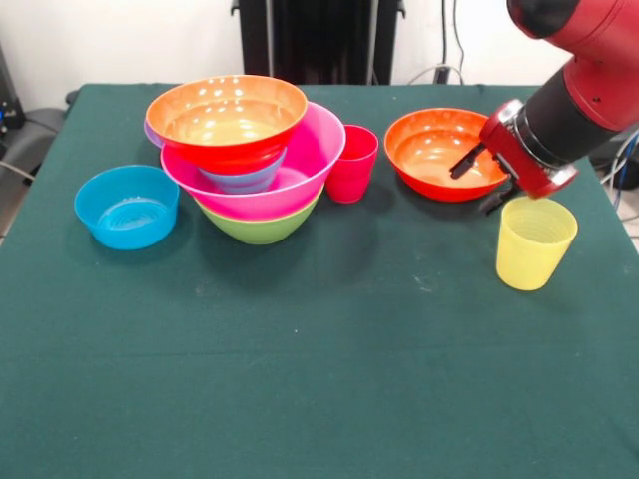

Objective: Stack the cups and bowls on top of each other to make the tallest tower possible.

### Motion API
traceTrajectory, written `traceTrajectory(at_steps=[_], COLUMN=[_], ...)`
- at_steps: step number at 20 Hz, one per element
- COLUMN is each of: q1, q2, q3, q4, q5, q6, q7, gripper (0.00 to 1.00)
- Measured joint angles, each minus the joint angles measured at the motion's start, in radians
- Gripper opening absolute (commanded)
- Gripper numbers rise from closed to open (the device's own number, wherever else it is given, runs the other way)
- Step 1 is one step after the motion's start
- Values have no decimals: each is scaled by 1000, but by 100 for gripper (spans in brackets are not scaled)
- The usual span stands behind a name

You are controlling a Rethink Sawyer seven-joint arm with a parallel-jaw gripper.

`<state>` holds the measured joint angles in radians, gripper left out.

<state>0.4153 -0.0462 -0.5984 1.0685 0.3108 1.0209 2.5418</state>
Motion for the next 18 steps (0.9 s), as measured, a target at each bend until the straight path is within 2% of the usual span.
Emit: traceTrajectory(at_steps=[7,18], q1=[11,43], q2=[16,17], q3=[0,-6], q4=[0,0], q5=[0,1], q6=[-37,-38], q7=[0,0], gripper=[100,100])
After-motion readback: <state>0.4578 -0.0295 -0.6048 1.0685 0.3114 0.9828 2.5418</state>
